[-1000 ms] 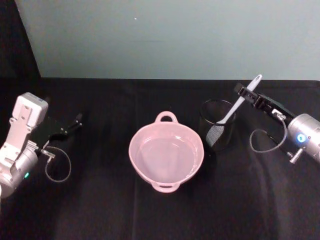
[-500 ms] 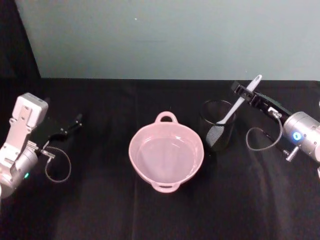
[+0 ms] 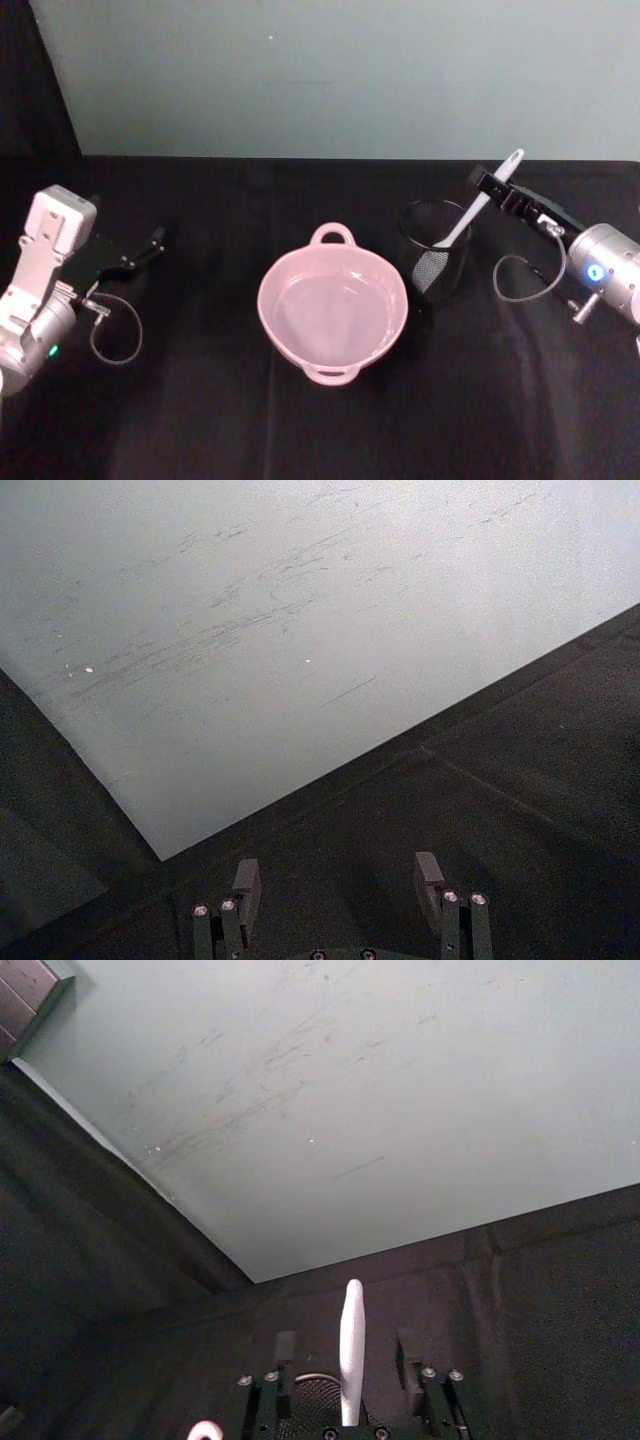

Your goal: Use the one hand to pick up the spoon and stir the clear water in the bowl.

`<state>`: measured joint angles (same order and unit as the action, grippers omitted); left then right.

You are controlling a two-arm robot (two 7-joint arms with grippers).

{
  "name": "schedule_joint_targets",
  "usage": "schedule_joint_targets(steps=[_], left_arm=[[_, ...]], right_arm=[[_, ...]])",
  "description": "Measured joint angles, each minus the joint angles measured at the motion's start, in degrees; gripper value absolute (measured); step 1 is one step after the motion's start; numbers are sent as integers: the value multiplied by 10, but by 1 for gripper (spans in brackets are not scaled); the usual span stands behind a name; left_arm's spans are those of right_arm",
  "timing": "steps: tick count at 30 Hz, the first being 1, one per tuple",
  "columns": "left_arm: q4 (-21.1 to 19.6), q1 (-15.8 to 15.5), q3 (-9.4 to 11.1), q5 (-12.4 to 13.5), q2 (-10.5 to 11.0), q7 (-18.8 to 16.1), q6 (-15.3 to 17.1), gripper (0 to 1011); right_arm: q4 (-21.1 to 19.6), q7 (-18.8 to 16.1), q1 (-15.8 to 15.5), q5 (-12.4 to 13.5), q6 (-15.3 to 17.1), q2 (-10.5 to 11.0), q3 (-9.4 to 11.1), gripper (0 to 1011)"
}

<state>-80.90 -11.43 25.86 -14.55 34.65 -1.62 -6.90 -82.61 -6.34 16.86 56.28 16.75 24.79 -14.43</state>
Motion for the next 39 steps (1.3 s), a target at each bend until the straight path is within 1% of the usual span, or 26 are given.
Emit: schedule_joint_targets(steps=[3, 4, 6, 9, 10, 11, 12, 15, 16, 19, 27, 29, 32, 34, 39], left_arm=[[0, 0, 0, 0, 0, 0, 0, 1011], [0, 0, 0, 0, 0, 0, 0, 1011], [0, 0, 0, 0, 0, 0, 0, 1011], [0, 0, 0, 0, 0, 0, 0, 1011], [0, 0, 0, 0, 0, 0, 0, 1011], [0, 0, 0, 0, 0, 0, 0, 1011], [0, 0, 0, 0, 0, 0, 0, 1011], [0, 0, 0, 0, 0, 0, 0, 1011], [0, 0, 0, 0, 0, 0, 0, 1011], [0, 0, 0, 0, 0, 0, 0, 1011], [0, 0, 0, 0, 0, 0, 0, 1011], [0, 0, 0, 0, 0, 0, 0, 1011], [0, 0, 0, 0, 0, 0, 0, 1011], [0, 0, 0, 0, 0, 0, 0, 1011], [0, 0, 0, 0, 0, 0, 0, 1011]], right_arm=[[0, 0, 0, 0, 0, 0, 0, 536], [0, 0, 0, 0, 0, 0, 0, 536], [0, 0, 0, 0, 0, 0, 0, 452], [0, 0, 0, 0, 0, 0, 0, 362], [0, 0, 0, 0, 0, 0, 0, 313], [0, -1, 0, 0, 0, 0, 0, 291], [0, -1, 0, 0, 0, 0, 0, 231], [0, -1, 0, 0, 0, 0, 0, 173], [0, -1, 0, 0, 0, 0, 0, 127], [0, -1, 0, 0, 0, 0, 0, 112], [0, -1, 0, 0, 0, 0, 0, 112], [-6, -3, -2, -6, -8, 6, -4, 112], [-29, -5, -8, -26, -24, 21, -13, 112], [-40, -4, -10, -32, -24, 28, -15, 111], [-88, -2, -16, -50, -17, 54, -17, 112]])
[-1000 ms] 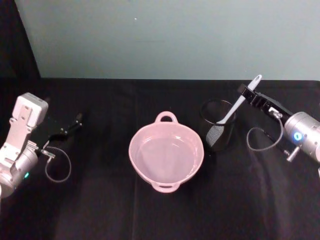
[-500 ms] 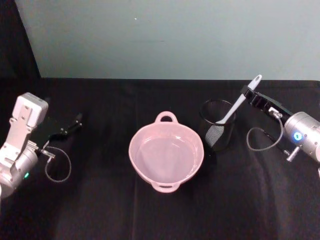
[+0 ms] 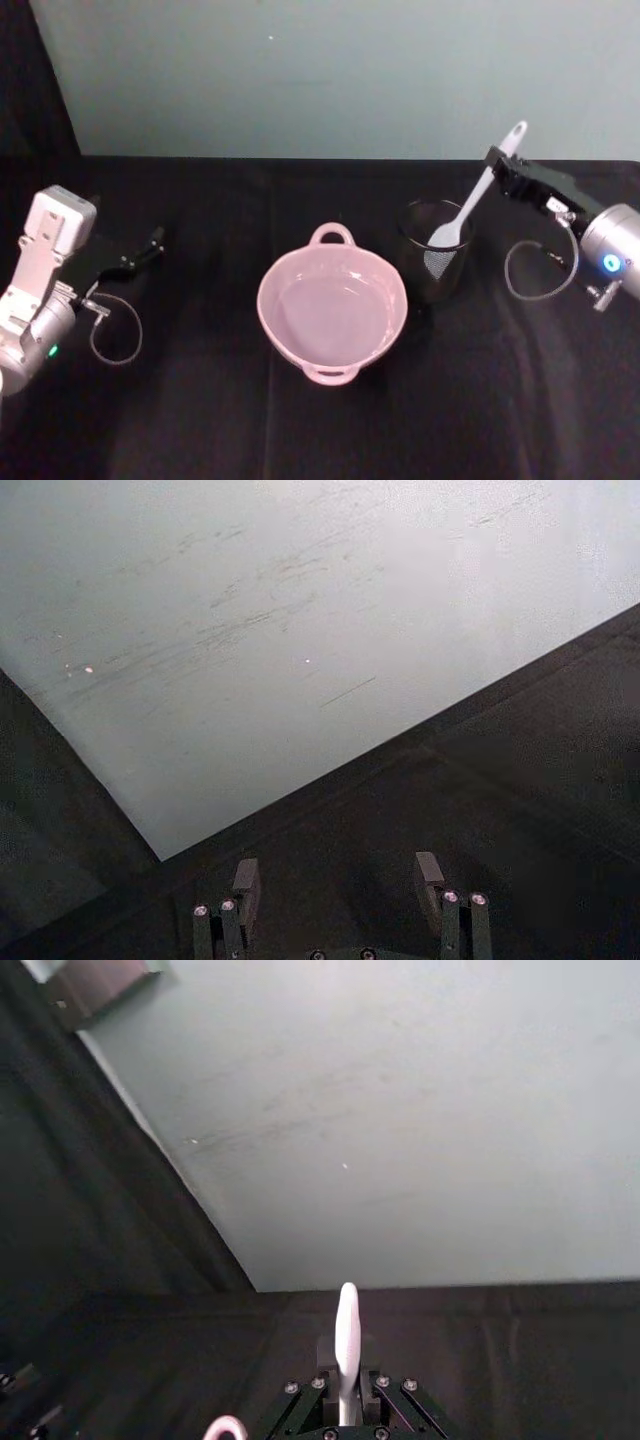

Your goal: Use the one hand to pick up the spoon and stir the clear water in the bowl.

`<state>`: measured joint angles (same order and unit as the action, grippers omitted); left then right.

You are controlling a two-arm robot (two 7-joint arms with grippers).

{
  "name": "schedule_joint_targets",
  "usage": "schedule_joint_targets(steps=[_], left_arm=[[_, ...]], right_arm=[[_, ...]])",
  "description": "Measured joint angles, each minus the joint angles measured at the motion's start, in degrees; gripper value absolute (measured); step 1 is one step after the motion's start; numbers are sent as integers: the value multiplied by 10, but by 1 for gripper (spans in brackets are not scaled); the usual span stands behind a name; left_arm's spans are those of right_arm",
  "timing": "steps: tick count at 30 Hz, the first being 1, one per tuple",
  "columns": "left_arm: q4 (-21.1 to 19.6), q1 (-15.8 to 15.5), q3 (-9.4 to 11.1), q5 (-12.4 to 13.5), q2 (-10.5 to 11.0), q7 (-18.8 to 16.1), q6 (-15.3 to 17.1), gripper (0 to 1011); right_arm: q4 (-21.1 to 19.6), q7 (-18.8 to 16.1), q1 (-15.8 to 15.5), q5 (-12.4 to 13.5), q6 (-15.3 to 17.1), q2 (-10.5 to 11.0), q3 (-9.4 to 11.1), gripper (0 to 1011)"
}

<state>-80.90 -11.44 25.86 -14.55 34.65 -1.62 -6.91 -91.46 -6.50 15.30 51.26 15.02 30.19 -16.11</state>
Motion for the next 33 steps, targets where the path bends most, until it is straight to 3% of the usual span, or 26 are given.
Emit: schedule_joint_targets(steps=[10, 21, 29, 33], left_arm=[[0, 0, 0, 0, 0, 0, 0, 1011], [0, 0, 0, 0, 0, 0, 0, 1011], [0, 0, 0, 0, 0, 0, 0, 1011], [0, 0, 0, 0, 0, 0, 0, 1011]], right_arm=[[-88, -1, 1, -31, 10, 37, 11, 111], [-141, -33, 24, -11, 40, 62, 16, 112], [-158, -65, 38, 2, 45, 74, -15, 112], [-158, -89, 46, -10, 33, 79, -47, 112]])
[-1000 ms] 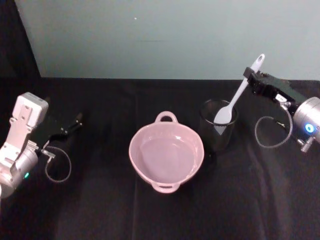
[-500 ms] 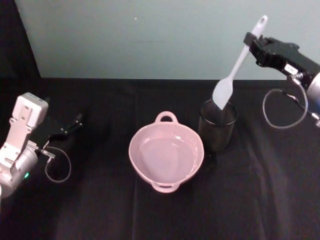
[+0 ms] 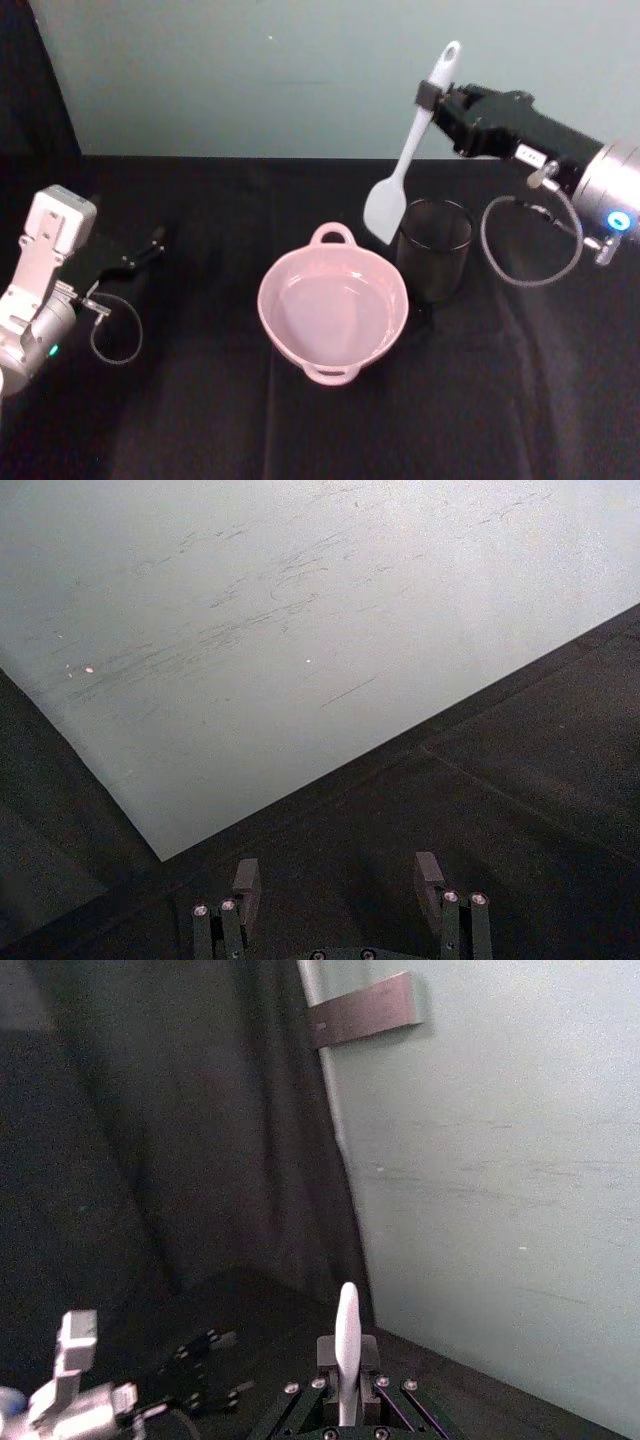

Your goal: Use the one hand to pick up the spoon and stir the clear water in the bowl.

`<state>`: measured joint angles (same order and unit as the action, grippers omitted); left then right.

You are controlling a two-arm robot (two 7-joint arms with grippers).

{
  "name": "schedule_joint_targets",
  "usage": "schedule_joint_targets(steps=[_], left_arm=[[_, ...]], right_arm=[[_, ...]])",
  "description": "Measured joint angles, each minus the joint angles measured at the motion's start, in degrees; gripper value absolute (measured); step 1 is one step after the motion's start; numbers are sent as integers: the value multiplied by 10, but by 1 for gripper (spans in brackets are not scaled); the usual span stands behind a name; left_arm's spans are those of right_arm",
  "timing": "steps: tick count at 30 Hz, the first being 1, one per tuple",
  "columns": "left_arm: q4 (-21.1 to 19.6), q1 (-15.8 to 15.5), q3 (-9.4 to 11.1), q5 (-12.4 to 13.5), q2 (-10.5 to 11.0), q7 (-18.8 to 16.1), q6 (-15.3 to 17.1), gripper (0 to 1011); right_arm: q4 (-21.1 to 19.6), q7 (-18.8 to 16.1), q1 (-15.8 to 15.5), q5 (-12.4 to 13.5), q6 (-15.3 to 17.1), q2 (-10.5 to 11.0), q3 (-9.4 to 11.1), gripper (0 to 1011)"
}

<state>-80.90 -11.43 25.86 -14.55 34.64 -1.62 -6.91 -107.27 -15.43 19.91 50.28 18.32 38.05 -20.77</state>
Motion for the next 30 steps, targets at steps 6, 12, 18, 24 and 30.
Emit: schedule_joint_targets(steps=[6, 12, 18, 24, 30], left_arm=[[0, 0, 0, 0, 0, 0, 0, 1011], [0, 0, 0, 0, 0, 0, 0, 1011], [0, 0, 0, 0, 0, 0, 0, 1011], [0, 0, 0, 0, 0, 0, 0, 1011], [0, 0, 0, 0, 0, 0, 0, 1011]], right_arm=[[25, -34, 9, -31, -31, -7, -44, 112], [70, -63, 12, -72, -67, -27, -80, 112], [130, -86, 20, -117, -110, -58, -106, 112], [173, -97, 24, -173, -156, -83, -130, 111], [193, -98, 22, -201, -177, -99, -140, 112]])
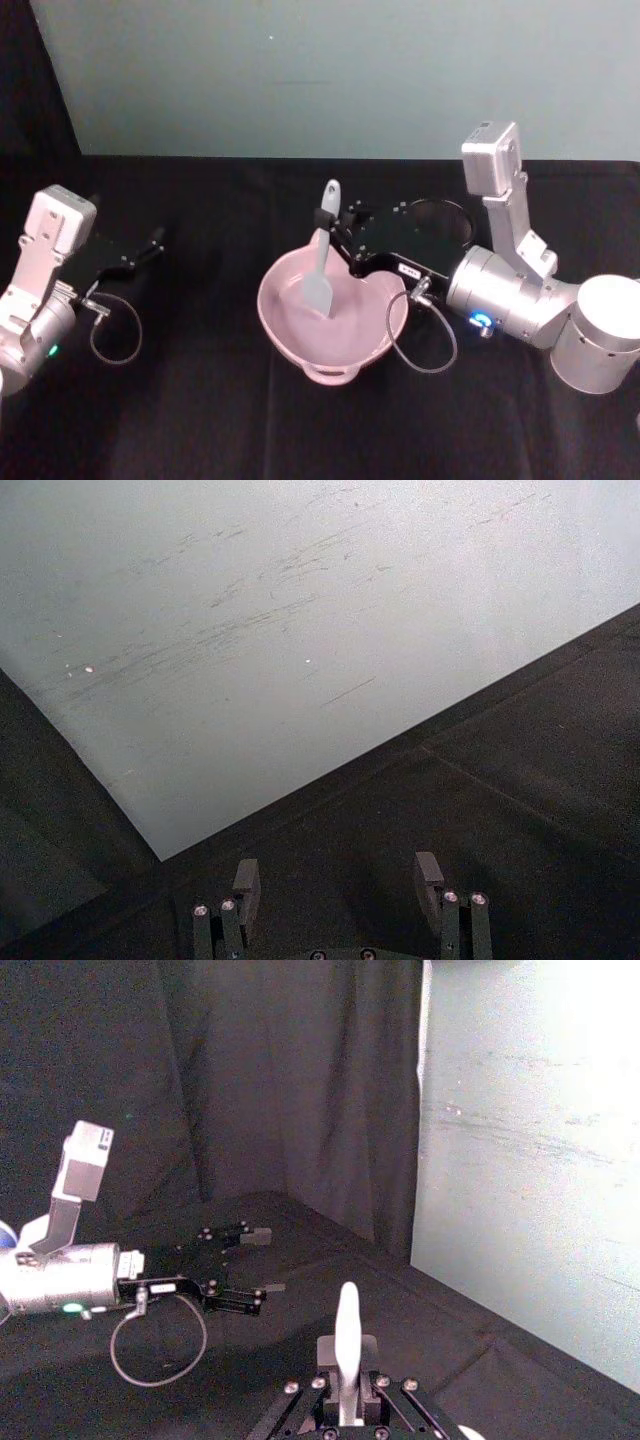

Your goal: Use the one hand to pick up the spoon and stir the clear water in the bowl.

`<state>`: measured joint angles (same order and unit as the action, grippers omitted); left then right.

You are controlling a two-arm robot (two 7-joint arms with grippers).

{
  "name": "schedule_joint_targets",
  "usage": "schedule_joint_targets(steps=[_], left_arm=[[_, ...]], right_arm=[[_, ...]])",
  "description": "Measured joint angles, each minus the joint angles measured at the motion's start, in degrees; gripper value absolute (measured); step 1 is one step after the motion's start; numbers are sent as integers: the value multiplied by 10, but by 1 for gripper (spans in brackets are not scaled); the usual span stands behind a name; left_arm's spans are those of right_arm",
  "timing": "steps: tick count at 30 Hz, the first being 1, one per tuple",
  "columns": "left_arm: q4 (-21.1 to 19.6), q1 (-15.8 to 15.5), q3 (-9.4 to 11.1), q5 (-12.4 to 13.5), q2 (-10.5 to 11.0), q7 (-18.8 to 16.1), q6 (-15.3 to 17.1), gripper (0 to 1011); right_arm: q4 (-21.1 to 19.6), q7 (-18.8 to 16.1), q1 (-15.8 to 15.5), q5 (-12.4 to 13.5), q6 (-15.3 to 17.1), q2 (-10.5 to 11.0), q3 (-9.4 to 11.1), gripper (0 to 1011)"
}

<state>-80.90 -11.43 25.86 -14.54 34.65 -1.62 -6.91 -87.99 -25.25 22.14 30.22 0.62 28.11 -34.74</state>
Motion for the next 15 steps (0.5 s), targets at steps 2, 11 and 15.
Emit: schedule_joint_targets(steps=[2, 11, 15], left_arm=[[0, 0, 0, 0, 0, 0, 0, 1011], [0, 0, 0, 0, 0, 0, 0, 1011], [0, 0, 0, 0, 0, 0, 0, 1011]], right_arm=[[7, -1, -1, -6, -5, -7, -1, 112], [34, 23, -5, -50, -37, -36, -2, 112], [48, 41, -6, -72, -52, -47, 4, 112]])
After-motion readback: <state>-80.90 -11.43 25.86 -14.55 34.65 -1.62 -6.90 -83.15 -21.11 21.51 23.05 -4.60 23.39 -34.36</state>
